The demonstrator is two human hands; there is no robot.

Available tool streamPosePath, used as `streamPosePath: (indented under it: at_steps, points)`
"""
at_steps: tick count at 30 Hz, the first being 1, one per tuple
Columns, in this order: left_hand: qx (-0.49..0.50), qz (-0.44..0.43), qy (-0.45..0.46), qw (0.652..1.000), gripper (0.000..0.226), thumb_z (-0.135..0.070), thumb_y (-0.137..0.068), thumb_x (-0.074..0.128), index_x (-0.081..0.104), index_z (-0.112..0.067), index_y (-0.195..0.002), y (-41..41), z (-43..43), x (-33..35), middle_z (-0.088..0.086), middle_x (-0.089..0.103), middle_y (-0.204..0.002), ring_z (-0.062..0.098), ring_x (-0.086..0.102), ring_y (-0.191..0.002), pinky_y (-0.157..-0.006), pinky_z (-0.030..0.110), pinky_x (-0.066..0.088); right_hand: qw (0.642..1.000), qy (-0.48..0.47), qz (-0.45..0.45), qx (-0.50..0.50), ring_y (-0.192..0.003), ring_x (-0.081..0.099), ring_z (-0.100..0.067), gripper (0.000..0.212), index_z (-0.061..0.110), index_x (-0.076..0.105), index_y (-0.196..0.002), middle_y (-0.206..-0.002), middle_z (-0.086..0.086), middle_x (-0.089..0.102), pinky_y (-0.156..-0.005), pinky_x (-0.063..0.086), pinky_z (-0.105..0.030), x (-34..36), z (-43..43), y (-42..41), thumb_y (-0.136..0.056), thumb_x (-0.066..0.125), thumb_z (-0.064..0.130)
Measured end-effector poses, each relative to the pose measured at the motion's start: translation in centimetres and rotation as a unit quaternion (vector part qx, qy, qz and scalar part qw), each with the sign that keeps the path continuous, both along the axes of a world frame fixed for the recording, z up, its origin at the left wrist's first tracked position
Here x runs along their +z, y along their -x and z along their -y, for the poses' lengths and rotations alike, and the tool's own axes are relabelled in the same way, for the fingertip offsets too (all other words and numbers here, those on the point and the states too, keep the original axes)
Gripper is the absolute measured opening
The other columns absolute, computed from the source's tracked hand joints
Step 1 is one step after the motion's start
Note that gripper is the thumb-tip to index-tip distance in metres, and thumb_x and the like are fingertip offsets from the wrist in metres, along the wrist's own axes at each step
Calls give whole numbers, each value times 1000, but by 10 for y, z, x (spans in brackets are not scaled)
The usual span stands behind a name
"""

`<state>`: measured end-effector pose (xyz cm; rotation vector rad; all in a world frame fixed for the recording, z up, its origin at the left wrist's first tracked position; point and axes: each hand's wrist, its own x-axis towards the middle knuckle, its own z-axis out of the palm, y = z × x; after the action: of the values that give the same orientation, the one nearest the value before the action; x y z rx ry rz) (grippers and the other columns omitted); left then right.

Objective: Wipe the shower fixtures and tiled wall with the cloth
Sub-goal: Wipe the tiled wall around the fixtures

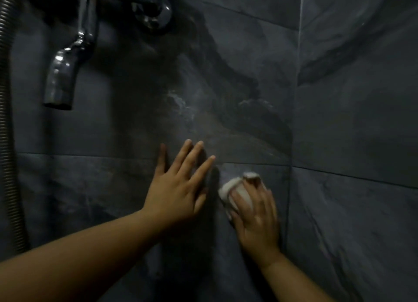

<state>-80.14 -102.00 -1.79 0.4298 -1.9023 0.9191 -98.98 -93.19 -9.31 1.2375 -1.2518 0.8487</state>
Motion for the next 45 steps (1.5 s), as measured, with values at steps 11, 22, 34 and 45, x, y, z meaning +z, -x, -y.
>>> streamPosePath:
  at_steps: [11, 22, 34, 45]
  points:
    - [-36, -10, -11, 999, 70, -45, -70, 38, 53, -13, -131, 12, -2, -1, 26, 42, -140, 32, 27, -132, -105, 58, -6, 983, 137, 117, 16, -135, 32, -37, 42, 21, 41, -136, -145, -19, 37, -109, 32, -49, 93, -1, 26, -99, 34, 39]
    - [-73, -2, 6, 997, 70, -44, -74, 41, 35, -15, -137, -15, 6, -16, 20, 27, -146, 42, 15, -136, -107, 62, 19, 987, 74, 140, 31, -138, 21, -29, 44, 35, 23, -140, -150, -18, 9, -115, 18, -31, -14, -14, 14, -98, 36, 41]
    - [-41, 2, -25, 999, 67, -42, -75, 41, 36, -19, -137, -31, 12, -57, 15, 22, -148, 41, 13, -138, -113, 50, 3, 986, 77, 146, -3, -136, 30, -30, 45, 22, 36, -136, -146, -10, 28, -105, 35, -50, -55, 1, -11, -98, 36, 45]
    - [-108, -17, -98, 989, 64, -31, -76, 44, 36, -13, -137, -60, 15, -96, 14, 40, -144, 31, 25, -137, -112, 51, 13, 949, 182, 256, 13, -135, 31, -34, 47, 18, 47, -132, -146, -21, 36, -109, 28, -46, -38, 46, -74, -90, 52, 38]
